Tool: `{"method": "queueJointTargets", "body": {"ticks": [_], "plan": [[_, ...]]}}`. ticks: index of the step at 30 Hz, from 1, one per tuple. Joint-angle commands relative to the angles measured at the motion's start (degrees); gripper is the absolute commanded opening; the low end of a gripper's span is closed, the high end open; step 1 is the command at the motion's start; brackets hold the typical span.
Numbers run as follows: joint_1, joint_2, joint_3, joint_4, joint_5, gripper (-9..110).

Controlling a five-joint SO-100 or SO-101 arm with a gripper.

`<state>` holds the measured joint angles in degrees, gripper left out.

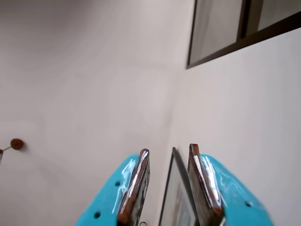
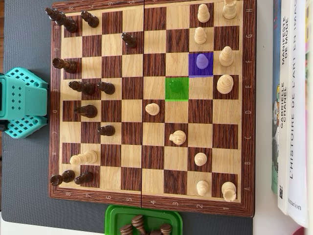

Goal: Play chess

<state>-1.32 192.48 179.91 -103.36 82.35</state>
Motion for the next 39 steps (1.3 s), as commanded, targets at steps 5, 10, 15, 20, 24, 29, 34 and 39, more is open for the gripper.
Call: {"method": "queueJointTargets", "body": {"ticks": [5,10,15,20,24,29,34,39], "plan": [[0.00,-0.62,1.14,-0.09,-0.35,13],[0.00,-0.62,1.14,-0.09,-0.44,13],[0.09,-0.70,1.14,-0.09,-0.53,13],[0.09,-0.70,1.14,-0.09,-0.62,13],[0.18,-0.70,0.97,1.23,-0.62,13],[0.18,-0.70,0.26,9.49,-0.62,13],[0.18,-0.70,-5.89,21.09,-0.62,13],[0.18,-0.70,-8.26,36.74,-0.62,13]]}}
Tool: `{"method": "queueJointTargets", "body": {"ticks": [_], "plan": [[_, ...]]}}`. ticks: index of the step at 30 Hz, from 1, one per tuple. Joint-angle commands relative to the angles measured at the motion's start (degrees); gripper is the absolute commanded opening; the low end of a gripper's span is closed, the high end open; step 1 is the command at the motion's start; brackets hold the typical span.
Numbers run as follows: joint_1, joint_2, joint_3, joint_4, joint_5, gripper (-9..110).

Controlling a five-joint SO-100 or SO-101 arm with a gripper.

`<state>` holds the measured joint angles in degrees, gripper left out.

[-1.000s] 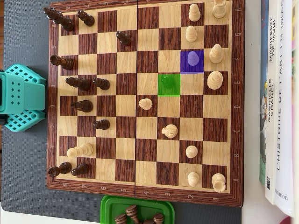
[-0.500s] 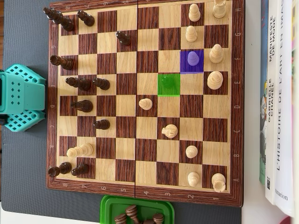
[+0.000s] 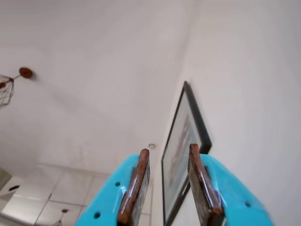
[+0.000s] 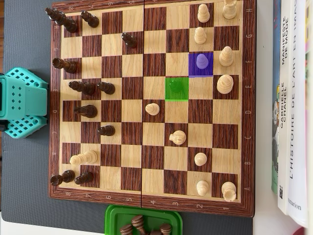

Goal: Play chess

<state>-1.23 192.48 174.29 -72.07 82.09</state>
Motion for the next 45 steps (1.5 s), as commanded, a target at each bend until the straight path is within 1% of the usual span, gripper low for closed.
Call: {"method": "queueJointTargets", "body": {"ticks": [1,8,17,26,32,36,45], "plan": [[0.09,-0.70,-2.64,8.35,-0.35,13],[0.09,-0.79,-7.29,31.11,-0.35,13],[0.09,-2.11,-13.45,71.02,-0.35,13],[0.09,-21.45,-27.69,100.55,-0.35,13],[0.09,-34.37,-41.57,122.34,0.26,14],[-0.18,-42.54,-47.55,128.76,0.88,14],[-0.62,-62.58,-59.85,139.13,9.05,14]]}}
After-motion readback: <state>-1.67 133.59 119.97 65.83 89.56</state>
